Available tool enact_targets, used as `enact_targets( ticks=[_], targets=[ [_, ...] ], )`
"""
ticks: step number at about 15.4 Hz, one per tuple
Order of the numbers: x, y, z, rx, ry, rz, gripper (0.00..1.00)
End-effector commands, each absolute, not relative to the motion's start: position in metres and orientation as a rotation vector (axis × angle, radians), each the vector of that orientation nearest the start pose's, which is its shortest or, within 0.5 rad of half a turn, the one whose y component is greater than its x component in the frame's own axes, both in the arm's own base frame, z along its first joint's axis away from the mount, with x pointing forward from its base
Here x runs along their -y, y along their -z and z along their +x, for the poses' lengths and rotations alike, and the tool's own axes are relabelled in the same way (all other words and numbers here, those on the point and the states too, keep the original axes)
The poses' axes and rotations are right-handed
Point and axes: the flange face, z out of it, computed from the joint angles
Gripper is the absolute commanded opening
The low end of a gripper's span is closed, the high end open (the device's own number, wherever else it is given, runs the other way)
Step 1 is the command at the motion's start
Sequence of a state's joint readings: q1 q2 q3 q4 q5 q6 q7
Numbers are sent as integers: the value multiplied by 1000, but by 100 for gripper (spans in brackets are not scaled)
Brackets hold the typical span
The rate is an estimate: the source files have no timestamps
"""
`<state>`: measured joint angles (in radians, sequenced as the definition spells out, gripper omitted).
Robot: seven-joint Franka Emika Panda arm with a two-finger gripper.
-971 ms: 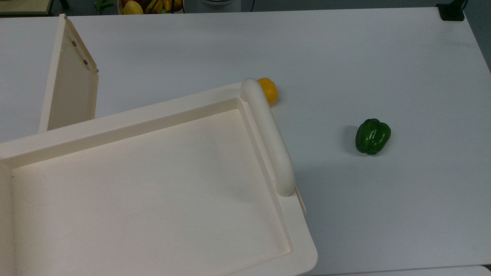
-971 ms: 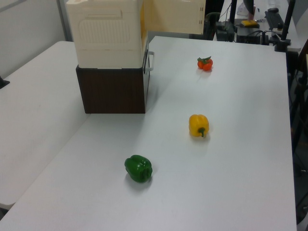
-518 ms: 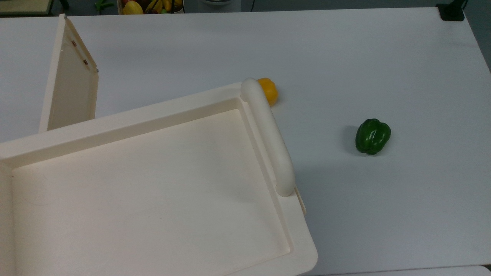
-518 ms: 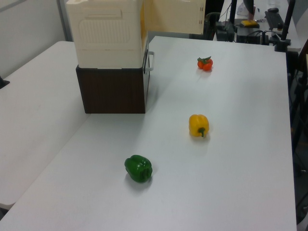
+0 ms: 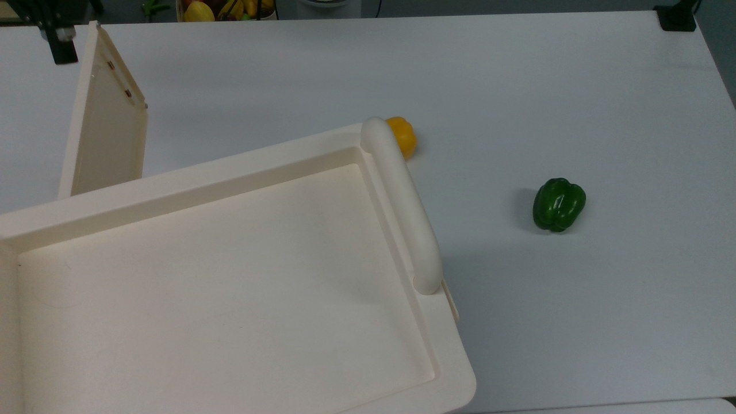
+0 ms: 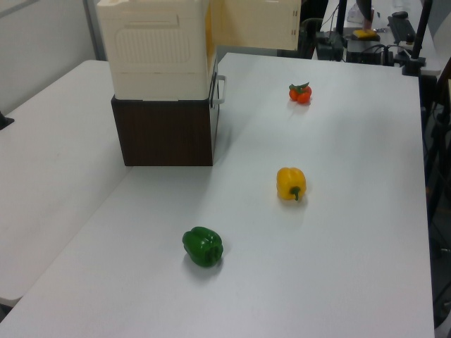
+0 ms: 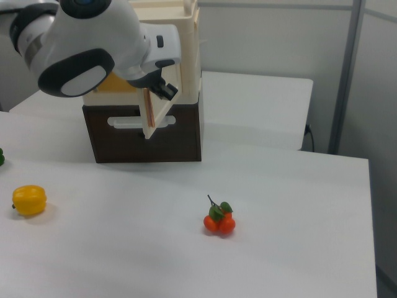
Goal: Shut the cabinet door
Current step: 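Move the gripper to the open door's outer face and push it shut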
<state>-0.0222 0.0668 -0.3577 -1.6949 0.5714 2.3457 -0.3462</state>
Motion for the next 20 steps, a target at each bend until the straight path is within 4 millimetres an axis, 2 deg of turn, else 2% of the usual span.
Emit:
enact_targets(
  ticks=[1,7,9,11,13,14,15,18,20],
  targets=[
    [189,-600,601,-342,1000,-2669,0],
    [140,-583,624,-243,940,-2667,0],
    [118,-572,636,-208,935,-2667,0],
    [93,-570,652,-176,982,-2657,0],
    [78,-570,659,-147,994,-2648,0],
    [63,-562,665,-117,973,-2647,0],
    [51,-565,671,-91,980,-2638,0],
    [30,-574,689,-65,1009,-2615,0],
    [12,-576,699,-61,1127,-2590,0]
  ],
)
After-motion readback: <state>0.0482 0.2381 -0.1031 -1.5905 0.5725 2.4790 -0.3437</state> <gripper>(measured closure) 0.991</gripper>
